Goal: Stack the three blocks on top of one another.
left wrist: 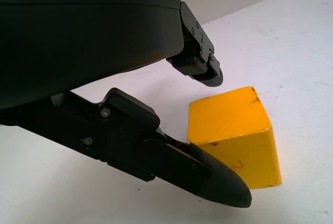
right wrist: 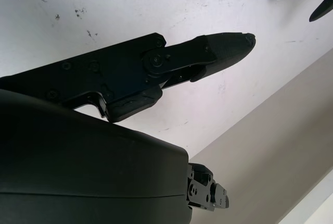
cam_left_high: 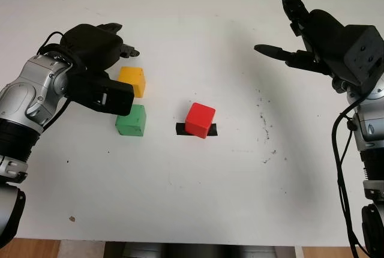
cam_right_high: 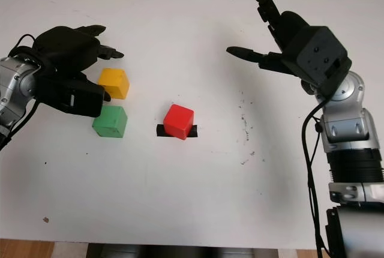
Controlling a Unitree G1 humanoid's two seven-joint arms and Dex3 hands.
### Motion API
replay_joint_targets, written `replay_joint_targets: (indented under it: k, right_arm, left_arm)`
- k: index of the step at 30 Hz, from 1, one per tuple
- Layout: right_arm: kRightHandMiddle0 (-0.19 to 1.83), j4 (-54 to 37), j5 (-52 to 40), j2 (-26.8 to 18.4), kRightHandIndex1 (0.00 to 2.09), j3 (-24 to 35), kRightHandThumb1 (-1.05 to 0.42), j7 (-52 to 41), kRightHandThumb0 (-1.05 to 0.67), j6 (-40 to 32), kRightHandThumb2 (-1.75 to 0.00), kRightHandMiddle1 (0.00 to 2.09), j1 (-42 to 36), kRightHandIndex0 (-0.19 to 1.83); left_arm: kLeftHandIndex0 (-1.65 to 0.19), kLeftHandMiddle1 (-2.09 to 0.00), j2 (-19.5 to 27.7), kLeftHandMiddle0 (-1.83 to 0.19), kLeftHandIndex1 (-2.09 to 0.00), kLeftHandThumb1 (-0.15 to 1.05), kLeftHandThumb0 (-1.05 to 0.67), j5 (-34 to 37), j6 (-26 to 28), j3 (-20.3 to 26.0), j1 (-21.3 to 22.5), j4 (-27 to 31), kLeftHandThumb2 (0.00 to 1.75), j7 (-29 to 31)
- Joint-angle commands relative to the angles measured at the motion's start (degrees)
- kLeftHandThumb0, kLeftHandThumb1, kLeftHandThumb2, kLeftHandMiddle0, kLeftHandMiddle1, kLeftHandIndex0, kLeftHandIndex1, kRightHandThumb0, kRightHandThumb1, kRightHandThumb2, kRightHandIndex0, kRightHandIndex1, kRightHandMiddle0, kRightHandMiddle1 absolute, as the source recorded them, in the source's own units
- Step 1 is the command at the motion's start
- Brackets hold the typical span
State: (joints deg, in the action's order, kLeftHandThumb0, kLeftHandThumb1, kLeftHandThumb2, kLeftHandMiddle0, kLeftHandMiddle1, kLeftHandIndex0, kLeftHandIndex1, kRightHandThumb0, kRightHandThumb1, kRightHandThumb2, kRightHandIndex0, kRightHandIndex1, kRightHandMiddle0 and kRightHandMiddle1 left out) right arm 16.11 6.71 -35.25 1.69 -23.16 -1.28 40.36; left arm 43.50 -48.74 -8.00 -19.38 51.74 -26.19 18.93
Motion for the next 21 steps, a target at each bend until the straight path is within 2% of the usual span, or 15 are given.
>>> replay_joint_targets:
  k: [1,10,11,12,14,17,21]
  right_arm:
    - [-0.19,-0.91,-0.09,-0.26,0.0,0.66,-1.05,0.33,-0.73,0.41,-0.15,0.0,-0.55,-0.19]
    - [-0.19,-0.67,0.19,-0.58,0.0,0.64,-1.05,0.31,-0.73,1.4,-0.16,0.0,-0.61,-0.19]
    - [-0.19,-0.63,0.1,-0.56,0.0,0.67,-1.05,0.25,-0.73,1.49,-0.15,0.0,-0.6,-0.19]
    - [-0.19,-0.66,-0.02,-0.48,0.0,0.72,-1.05,0.22,-0.73,1.48,-0.15,0.0,-0.61,-0.19]
    - [-0.19,-0.88,0.4,-0.53,0.0,0.57,-1.05,0.52,-0.74,1.25,-0.15,0.0,-0.66,-0.19]
    - [-0.19,-1.15,0.36,-0.43,0.0,0.61,-1.05,0.54,-0.73,0.93,-0.15,0.0,-0.78,-0.19]
    - [-0.19,-1.6,-0.05,-0.33,0.0,0.7,-1.05,0.19,-0.73,0.36,-0.15,0.0,-0.87,-0.19]
  left_arm:
    - [-0.5,-0.06,-0.31,-0.08,-0.1,0.93,-0.85,0.67,-0.22,0.03,-0.83,-0.37,0.05,-0.45]
    - [-0.62,-0.08,-0.78,-0.15,-0.19,0.92,-0.79,0.23,-1.75,-0.24,-1.14,-2.23,0.05,-6.67]
    - [-0.61,-0.07,-0.81,-0.18,-0.3,0.92,-0.78,-0.32,-1.54,-0.39,-1.19,-2.2,0.05,-7.48]
    - [-0.51,-0.06,-0.69,-0.22,-0.58,0.92,-0.77,-1.48,-1.45,-0.77,-1.34,-2.13,0.05,-9.07]
    - [-0.43,-0.07,-0.6,-0.28,-0.87,0.92,-0.75,-3.11,-1.13,-1.27,-1.6,-1.97,0.05,-10.9]
    - [-0.41,-0.08,-0.42,-0.33,-1.06,0.93,-0.73,-5.55,-0.42,-2.13,-1.86,-1.45,0.06,-12.25]
    - [-0.45,-0.09,-0.36,-0.38,-1.15,0.95,-0.68,-8.0,0.64,-2.84,-2.04,-0.9,0.06,-12.94]
